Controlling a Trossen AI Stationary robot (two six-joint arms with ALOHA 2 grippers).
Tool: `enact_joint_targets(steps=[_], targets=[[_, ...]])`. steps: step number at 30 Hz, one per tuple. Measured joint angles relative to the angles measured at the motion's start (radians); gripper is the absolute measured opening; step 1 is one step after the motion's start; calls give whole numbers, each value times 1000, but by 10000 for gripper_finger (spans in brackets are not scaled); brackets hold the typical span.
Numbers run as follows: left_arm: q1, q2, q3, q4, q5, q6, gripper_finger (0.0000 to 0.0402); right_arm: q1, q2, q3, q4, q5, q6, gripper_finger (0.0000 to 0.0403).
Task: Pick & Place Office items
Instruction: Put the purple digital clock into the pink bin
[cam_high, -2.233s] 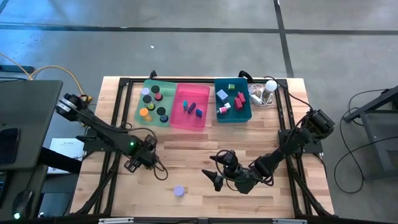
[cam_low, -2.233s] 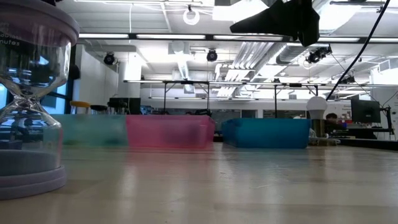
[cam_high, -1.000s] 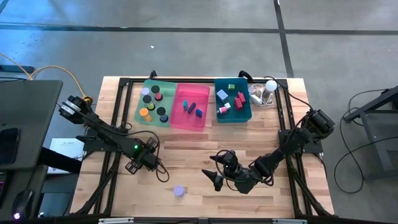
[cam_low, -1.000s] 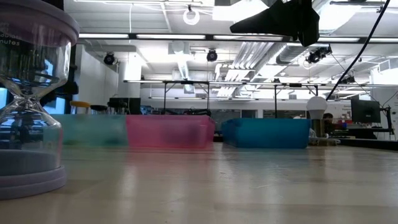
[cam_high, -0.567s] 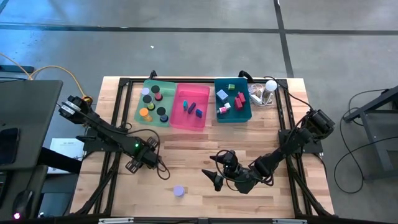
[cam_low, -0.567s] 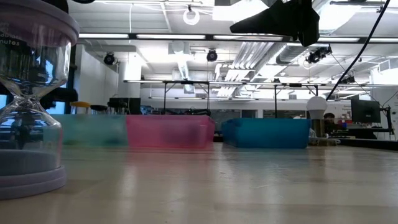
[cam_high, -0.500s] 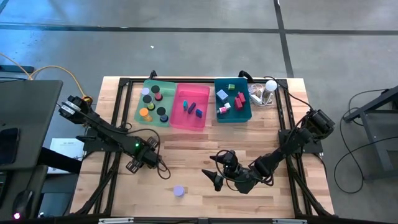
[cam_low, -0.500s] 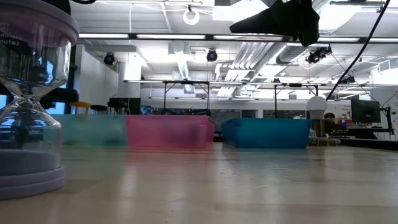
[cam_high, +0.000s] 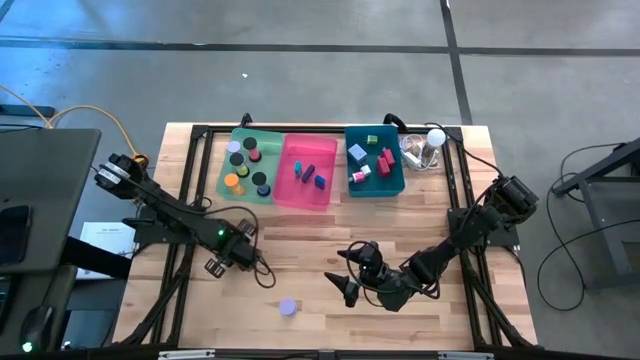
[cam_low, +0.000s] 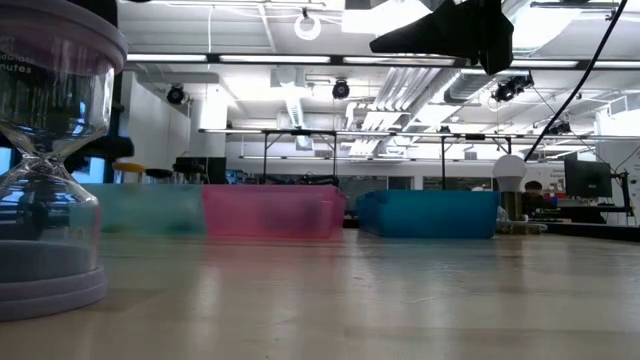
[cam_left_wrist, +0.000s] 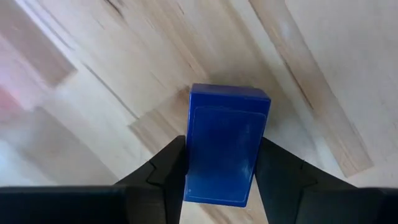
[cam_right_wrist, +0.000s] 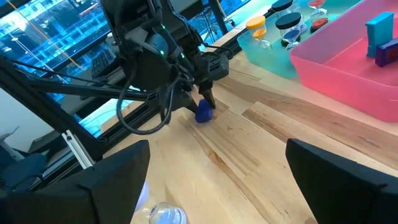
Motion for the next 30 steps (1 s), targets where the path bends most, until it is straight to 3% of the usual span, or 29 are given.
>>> enact_joint_targets(steps=[7,12,20,24,30], targets=[[11,0,162,-173,-11,50,151,0,0,0,0,0,5,366],[52,0,318,-241,-94,171,153,0,0,0,1,0,16,366],[337,0,471,-170,-81,375,155,23,0,0,0,-4,32,366],[511,0,478,-35,33,437,155,42,0,0,0,32,27,366],[728,0,478,180,284,448,155,48,0,0,0,28,27,366]])
